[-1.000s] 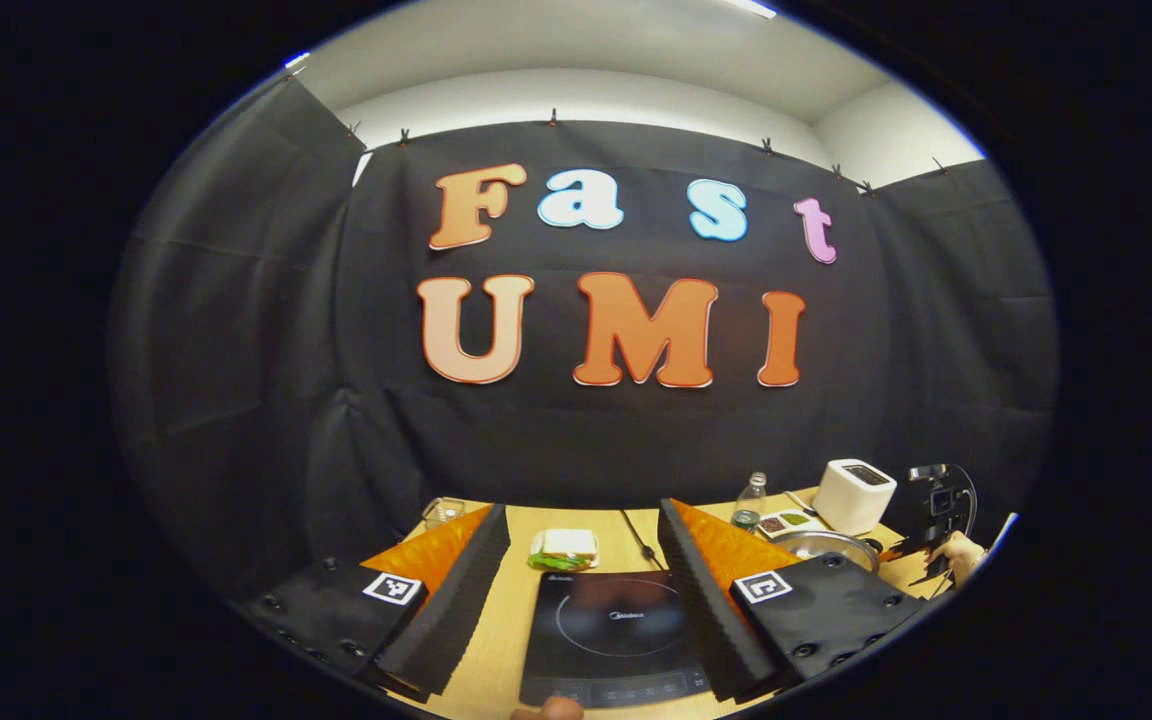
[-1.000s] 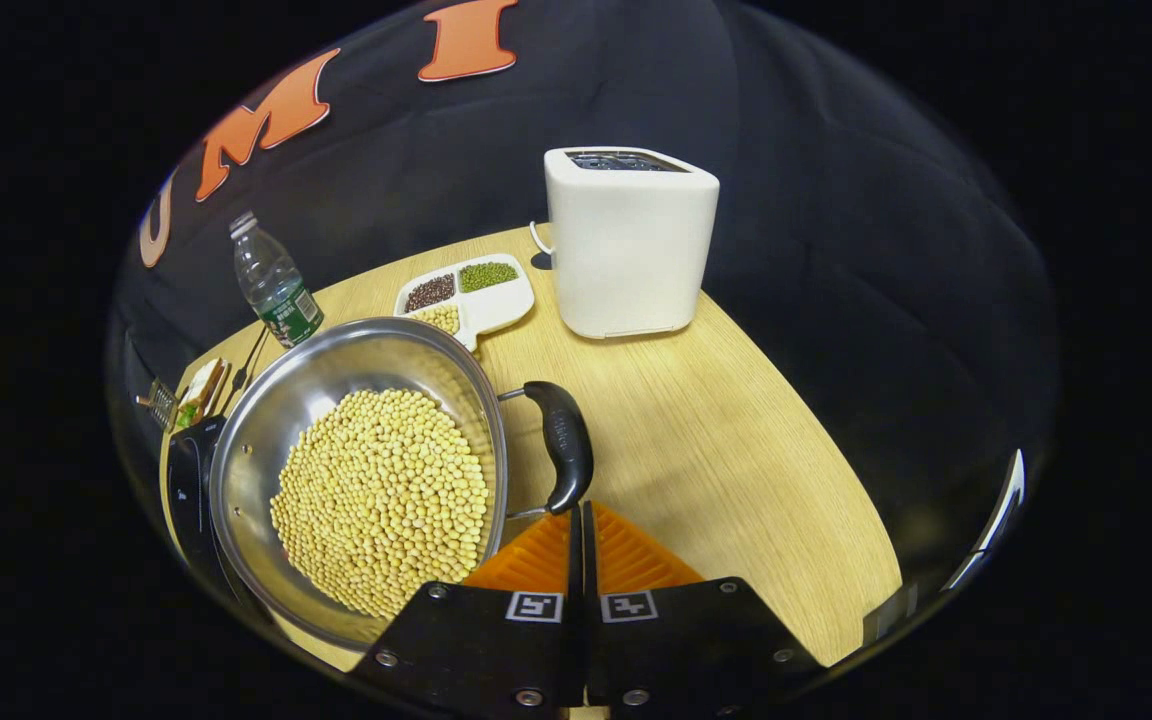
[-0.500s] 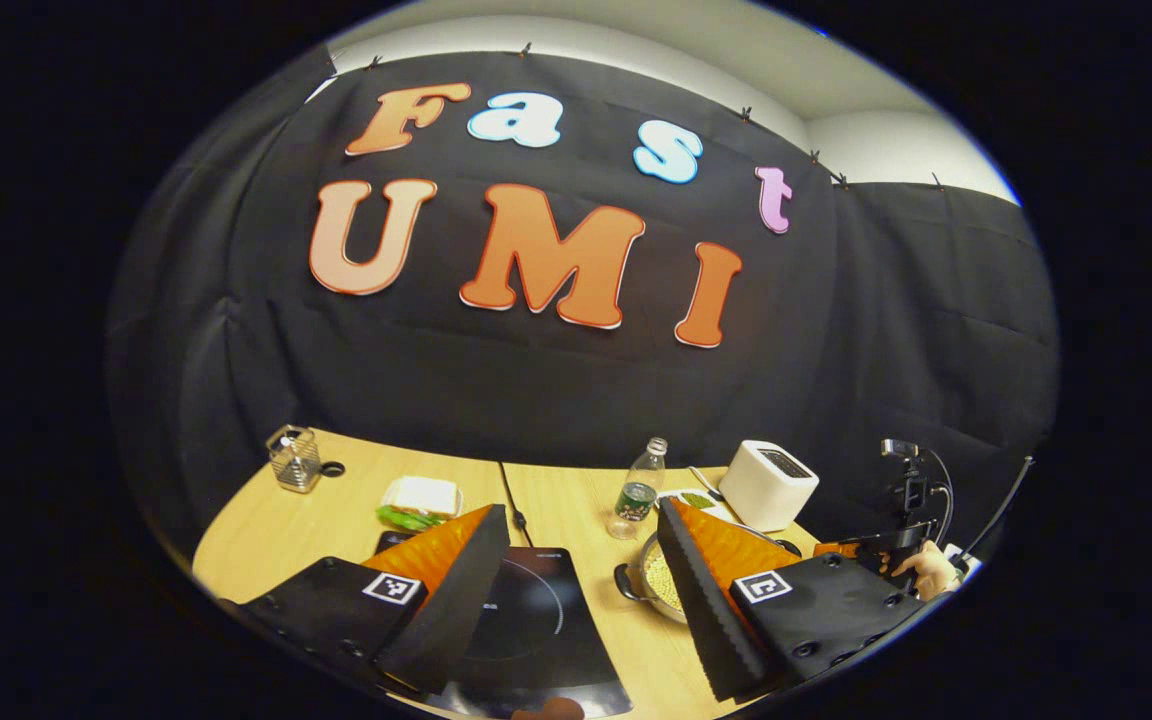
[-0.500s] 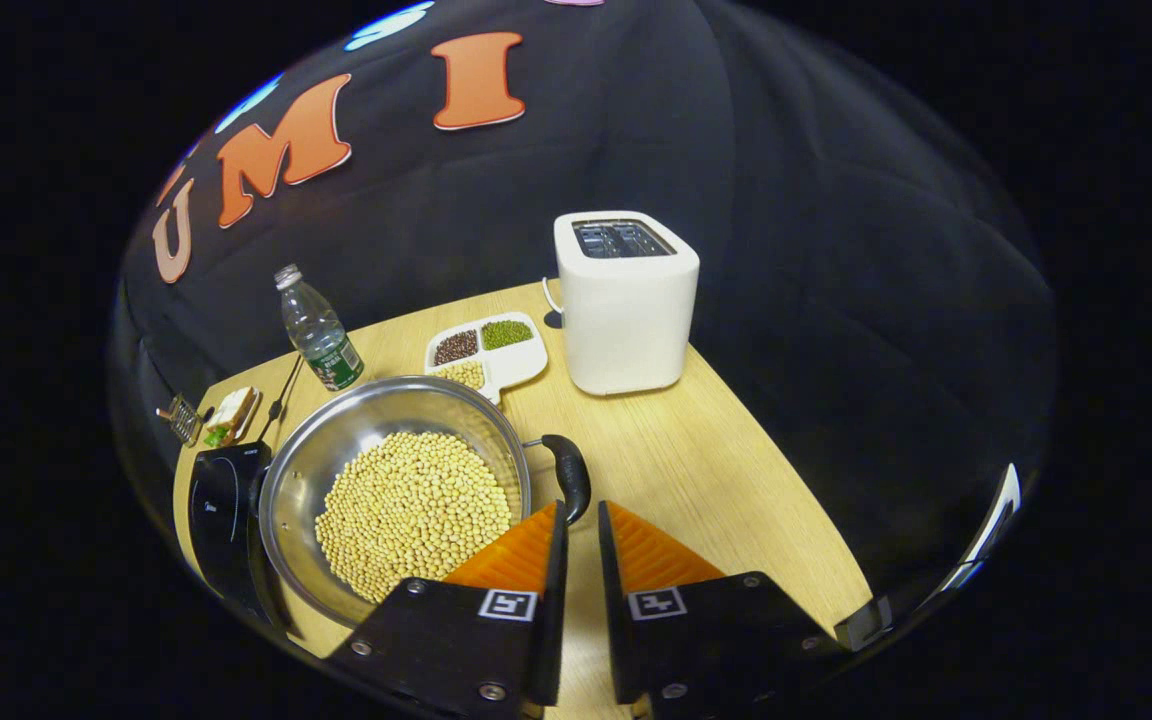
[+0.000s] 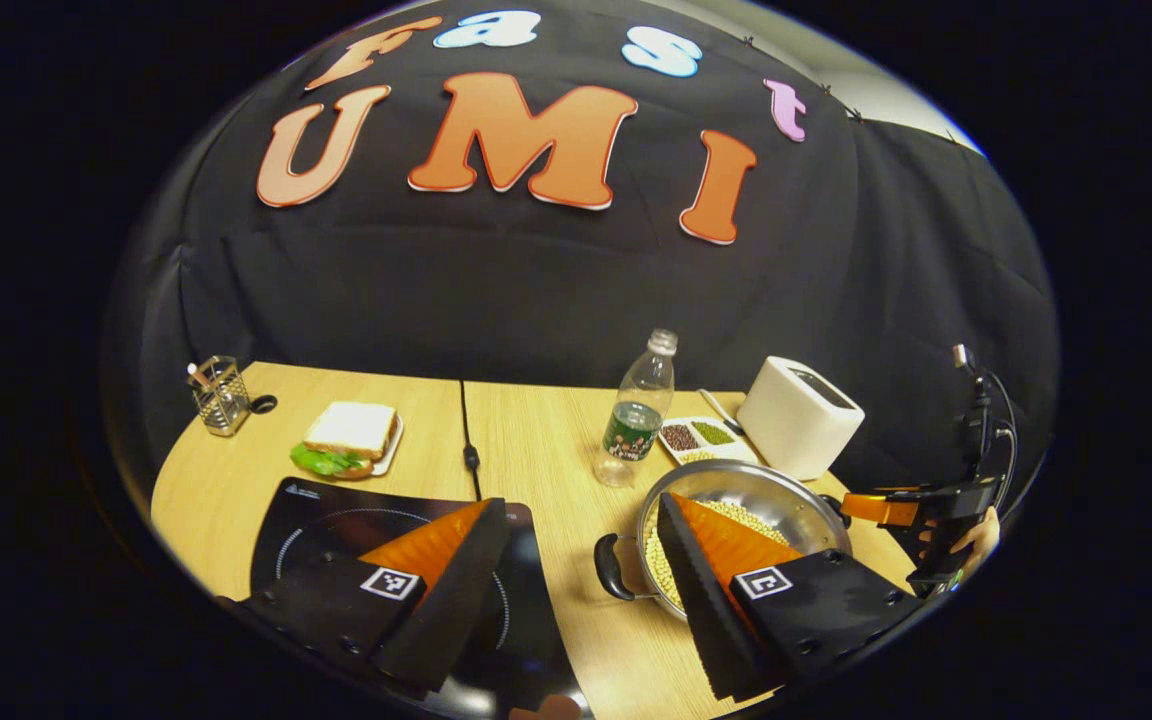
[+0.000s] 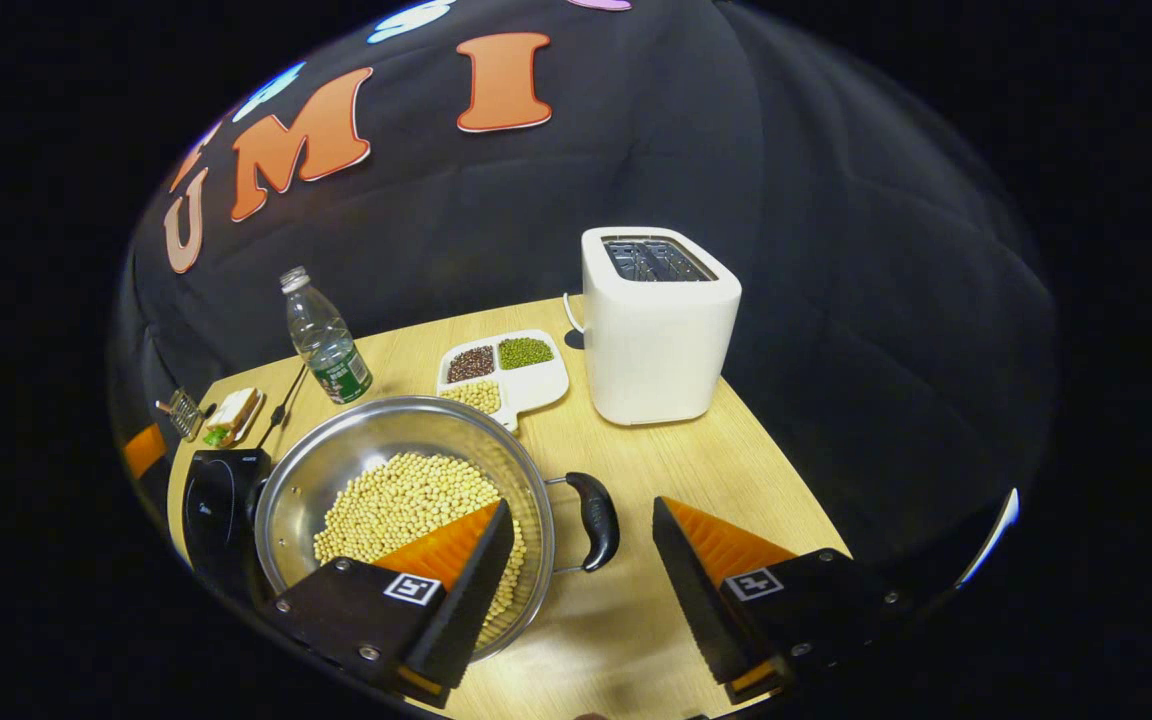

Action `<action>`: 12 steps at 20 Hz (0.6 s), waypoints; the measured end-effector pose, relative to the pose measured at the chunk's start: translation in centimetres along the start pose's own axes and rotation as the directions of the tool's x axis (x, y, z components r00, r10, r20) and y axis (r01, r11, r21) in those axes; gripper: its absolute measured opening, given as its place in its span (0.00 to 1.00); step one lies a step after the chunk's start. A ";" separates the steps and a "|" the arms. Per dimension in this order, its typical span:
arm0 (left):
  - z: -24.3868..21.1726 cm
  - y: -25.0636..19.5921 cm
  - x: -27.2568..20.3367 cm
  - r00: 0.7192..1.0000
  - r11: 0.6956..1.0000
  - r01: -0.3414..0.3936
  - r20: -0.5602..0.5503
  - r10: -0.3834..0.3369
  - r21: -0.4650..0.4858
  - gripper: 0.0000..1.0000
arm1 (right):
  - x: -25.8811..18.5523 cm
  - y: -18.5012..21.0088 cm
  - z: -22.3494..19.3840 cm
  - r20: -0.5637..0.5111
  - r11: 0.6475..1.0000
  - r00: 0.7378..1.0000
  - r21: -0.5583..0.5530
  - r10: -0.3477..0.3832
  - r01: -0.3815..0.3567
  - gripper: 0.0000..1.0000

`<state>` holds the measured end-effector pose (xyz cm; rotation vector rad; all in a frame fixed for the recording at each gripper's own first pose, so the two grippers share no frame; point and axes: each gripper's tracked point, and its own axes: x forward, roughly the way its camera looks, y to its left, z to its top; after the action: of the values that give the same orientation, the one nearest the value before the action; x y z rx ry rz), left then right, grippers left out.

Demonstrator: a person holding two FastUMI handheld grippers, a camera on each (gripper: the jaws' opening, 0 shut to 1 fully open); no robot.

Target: First push the handle of the pot to place it horizontally, then grasp the pot with both hands and set it on the induction cooktop.

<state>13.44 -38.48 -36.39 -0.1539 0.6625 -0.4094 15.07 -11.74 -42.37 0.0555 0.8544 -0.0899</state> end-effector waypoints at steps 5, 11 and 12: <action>-5.9 -2.2 6.0 0.991 0.999 0.003 -0.133 0.003 0.042 0.99 | 2.4 -0.3 -0.7 -0.032 1.000 0.999 0.014 -0.002 0.003 0.94; -8.7 -2.0 9.5 0.979 0.999 -0.013 -0.202 0.021 0.044 0.93 | 4.4 0.2 -2.0 -0.074 1.000 0.997 0.008 0.007 -0.007 0.94; -8.9 -2.1 9.7 0.978 0.999 -0.009 -0.206 0.018 0.046 0.95 | 4.7 0.3 -2.2 -0.082 1.000 0.997 0.014 0.012 -0.011 0.94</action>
<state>14.11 -44.48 -48.23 -0.0643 0.8581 -0.4303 16.55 -11.53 -47.36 0.0772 0.9354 -0.0826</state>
